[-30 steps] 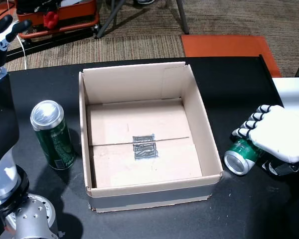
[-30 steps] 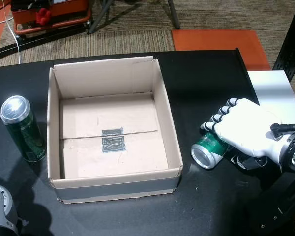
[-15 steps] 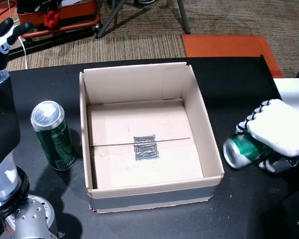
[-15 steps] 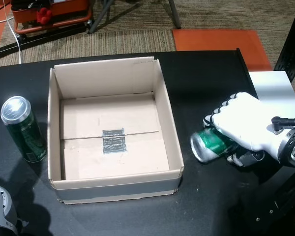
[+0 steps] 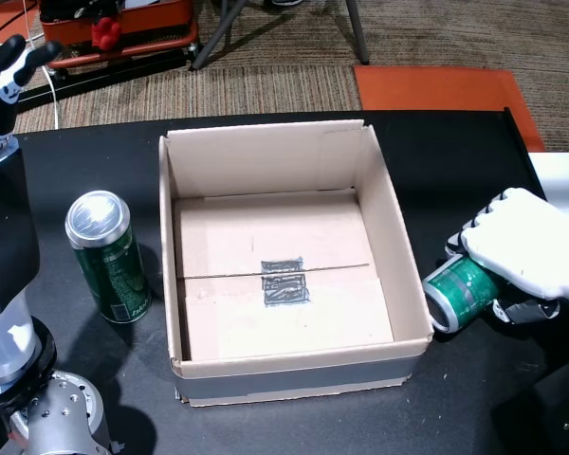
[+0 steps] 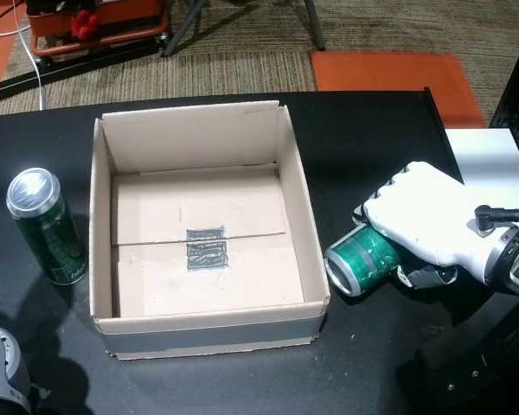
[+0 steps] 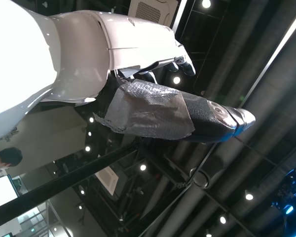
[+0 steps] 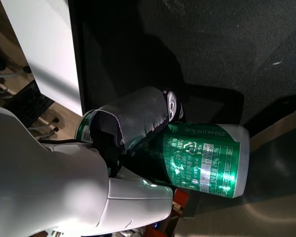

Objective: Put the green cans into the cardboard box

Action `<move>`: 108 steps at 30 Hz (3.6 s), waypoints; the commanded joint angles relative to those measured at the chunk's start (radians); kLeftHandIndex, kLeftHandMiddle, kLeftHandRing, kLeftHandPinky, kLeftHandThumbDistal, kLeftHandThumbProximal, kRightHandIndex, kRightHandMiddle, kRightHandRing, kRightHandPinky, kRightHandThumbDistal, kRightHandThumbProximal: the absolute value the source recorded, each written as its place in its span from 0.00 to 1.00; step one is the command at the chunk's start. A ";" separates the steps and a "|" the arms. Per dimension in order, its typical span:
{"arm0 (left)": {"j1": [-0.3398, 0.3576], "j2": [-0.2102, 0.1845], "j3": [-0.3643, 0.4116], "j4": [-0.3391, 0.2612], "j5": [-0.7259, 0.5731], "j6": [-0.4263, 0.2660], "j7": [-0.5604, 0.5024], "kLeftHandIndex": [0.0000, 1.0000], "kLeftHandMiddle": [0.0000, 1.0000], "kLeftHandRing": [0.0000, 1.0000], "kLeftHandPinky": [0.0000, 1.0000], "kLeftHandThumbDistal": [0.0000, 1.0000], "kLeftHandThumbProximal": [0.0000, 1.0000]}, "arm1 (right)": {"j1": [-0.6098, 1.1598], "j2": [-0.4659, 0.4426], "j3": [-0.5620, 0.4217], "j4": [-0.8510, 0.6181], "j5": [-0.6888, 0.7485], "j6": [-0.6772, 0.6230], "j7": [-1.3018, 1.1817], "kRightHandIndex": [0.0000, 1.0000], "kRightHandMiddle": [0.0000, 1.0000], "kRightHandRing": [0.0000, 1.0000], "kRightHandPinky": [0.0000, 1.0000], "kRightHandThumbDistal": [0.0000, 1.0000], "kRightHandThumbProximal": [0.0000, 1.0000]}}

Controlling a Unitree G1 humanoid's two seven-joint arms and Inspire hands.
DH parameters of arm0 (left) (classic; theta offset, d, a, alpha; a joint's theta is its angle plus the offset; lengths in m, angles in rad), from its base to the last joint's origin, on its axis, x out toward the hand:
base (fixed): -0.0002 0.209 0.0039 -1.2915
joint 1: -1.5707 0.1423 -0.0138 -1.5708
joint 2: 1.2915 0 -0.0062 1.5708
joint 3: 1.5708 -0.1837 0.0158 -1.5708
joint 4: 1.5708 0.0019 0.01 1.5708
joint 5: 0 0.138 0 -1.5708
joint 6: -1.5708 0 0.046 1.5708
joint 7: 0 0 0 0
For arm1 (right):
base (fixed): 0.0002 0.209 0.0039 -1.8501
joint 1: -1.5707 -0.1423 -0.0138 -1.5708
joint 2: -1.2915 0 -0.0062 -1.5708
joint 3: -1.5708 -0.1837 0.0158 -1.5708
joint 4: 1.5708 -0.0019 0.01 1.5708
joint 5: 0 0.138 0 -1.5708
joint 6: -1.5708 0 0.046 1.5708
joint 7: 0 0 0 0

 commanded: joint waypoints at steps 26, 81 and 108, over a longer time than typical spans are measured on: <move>-0.025 -0.047 0.038 0.084 -0.011 -0.037 -0.002 0.75 0.82 0.97 0.92 0.65 0.77 | -0.024 -0.050 -0.030 -0.012 0.037 -0.028 -0.003 0.30 0.29 0.34 0.34 0.53 0.00; -0.116 -0.018 0.045 0.229 -0.012 -0.103 -0.010 0.73 0.82 0.98 0.95 0.60 0.81 | -0.412 -0.120 -0.241 -0.122 0.153 -0.089 0.102 0.21 0.23 0.34 0.34 0.58 0.00; -0.091 -0.048 0.026 0.179 -0.018 -0.109 -0.010 0.72 0.81 0.96 0.94 0.63 0.78 | -0.403 0.167 -0.151 -0.094 0.130 -0.102 0.082 0.20 0.21 0.33 0.33 0.67 0.00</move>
